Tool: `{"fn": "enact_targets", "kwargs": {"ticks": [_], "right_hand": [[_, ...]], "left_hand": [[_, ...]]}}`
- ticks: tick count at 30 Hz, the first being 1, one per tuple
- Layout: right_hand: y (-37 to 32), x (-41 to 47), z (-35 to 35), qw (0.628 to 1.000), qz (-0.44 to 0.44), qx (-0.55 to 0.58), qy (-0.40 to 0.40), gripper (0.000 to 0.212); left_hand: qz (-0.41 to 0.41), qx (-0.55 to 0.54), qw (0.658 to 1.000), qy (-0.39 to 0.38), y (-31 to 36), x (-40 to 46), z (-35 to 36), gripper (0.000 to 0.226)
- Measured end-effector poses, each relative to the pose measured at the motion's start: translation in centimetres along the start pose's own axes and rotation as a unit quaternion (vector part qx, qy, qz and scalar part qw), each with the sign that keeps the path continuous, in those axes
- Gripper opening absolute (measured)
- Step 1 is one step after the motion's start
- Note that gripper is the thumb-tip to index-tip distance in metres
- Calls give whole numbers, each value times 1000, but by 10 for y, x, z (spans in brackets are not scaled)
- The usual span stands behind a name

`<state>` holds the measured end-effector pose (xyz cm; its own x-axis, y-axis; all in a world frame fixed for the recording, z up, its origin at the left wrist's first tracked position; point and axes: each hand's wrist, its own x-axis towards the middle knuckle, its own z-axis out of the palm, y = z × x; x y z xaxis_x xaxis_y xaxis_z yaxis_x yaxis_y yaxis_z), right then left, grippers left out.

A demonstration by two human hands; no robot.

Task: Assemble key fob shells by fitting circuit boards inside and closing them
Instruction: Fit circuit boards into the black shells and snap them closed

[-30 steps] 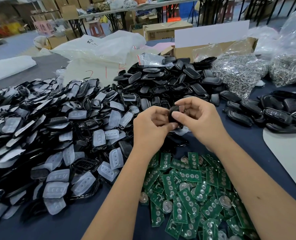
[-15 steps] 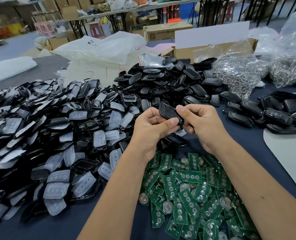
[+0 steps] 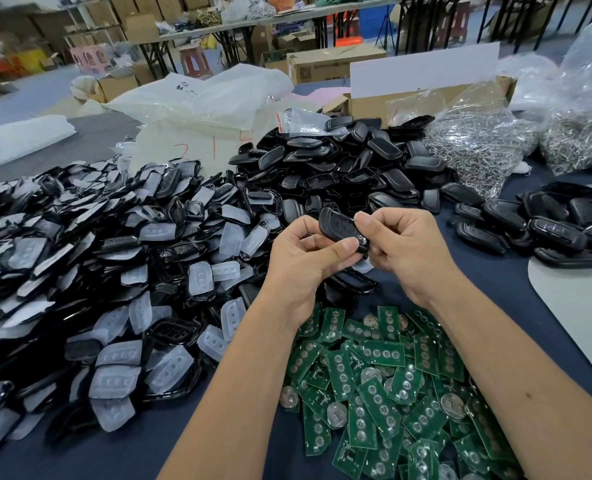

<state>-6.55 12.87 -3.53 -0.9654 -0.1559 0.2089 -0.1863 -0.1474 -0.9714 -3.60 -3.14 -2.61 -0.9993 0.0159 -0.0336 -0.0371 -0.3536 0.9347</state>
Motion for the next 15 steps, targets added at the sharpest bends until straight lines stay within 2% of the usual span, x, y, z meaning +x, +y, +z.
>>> {"fn": "enact_targets", "kwargs": {"ticks": [5,9,12,15], "right_hand": [[0,1,0,1000,-1,-14,7,49],[-2,0,-3,998,-14,-58,19,37],[-1,3,-4,994,1,-39,103,33],[-2,6,-8,974,55,78,206,33]], "left_hand": [[4,8,1000,12,2,-1,3,20],[26,30,997,69,4,6,12,23],[50,53,991,108,2,19,33,25],[84,132,983,94,-4,36,61,20]]}}
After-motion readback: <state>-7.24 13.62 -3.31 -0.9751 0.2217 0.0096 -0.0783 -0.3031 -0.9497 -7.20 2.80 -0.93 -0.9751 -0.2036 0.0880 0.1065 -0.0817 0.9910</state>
